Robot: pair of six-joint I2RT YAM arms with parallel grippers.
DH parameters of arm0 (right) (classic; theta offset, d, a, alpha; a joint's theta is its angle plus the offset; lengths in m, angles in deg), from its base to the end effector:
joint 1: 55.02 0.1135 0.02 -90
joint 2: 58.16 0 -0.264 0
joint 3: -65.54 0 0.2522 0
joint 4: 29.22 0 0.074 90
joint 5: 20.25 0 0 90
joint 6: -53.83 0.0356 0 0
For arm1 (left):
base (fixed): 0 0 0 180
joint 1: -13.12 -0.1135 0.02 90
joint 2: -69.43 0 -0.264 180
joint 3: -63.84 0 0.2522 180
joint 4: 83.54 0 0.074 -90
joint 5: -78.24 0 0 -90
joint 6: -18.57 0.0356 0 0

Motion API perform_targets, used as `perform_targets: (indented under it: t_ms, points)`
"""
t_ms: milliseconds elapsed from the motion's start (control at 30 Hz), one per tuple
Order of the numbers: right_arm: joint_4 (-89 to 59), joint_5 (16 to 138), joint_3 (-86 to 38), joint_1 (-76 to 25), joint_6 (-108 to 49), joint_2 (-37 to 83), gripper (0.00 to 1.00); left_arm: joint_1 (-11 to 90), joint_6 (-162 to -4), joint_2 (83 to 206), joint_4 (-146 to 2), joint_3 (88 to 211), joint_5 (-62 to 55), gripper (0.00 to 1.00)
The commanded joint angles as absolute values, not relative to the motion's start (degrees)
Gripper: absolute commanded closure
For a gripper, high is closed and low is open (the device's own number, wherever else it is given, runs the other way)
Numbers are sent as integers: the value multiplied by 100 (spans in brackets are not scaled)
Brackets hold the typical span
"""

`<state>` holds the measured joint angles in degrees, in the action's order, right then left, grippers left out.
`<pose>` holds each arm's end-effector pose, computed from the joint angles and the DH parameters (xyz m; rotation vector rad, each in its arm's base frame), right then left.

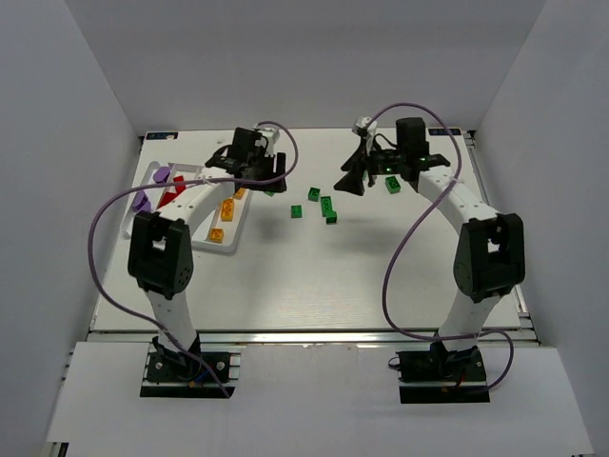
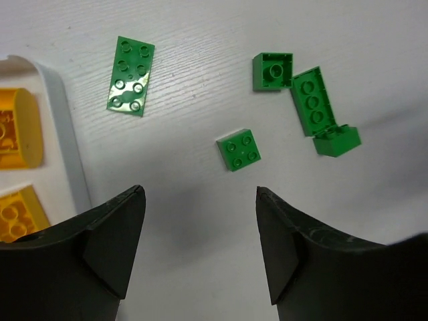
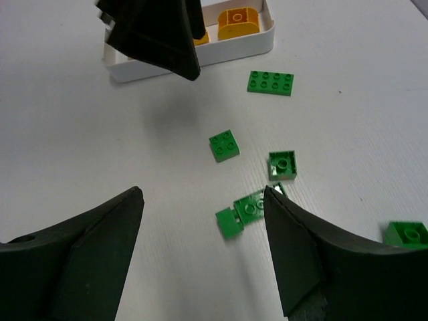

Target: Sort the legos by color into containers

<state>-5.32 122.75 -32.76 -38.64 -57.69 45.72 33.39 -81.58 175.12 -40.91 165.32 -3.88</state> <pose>0.3924 0.1450 0.2983 -1.1374 1.6142 0.8948 0.3901 -0.1493 0.2694 0.2789 2.4026 -0.4116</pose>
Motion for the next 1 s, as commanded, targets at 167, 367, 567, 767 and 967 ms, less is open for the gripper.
perform_targets:
  t_ms: [167, 367, 567, 767, 967]
  points:
    - [-245, 12715, -2751, -4579, -6288, 3844, 23, 3483, -6871, 18394, -4806, 17243, -849, 24]
    - [-376, 12820, -2610, -4640, -6263, 3879, 23, 3483, -6546, 19247, -4657, 17937, -1305, 24]
    - [-508, 12864, -2548, -4667, -6148, 3887, 23, 3483, -6264, 19590, -5096, 17999, -1553, 25]
    - [-482, 12882, -2645, -4719, -6148, 3931, 23, 3483, -6255, 20160, -4974, 18692, -1545, 27]
    - [-464, 12890, -2636, -4746, -6122, 3940, 23, 3474, -6229, 20276, -4938, 18545, -1509, 29]
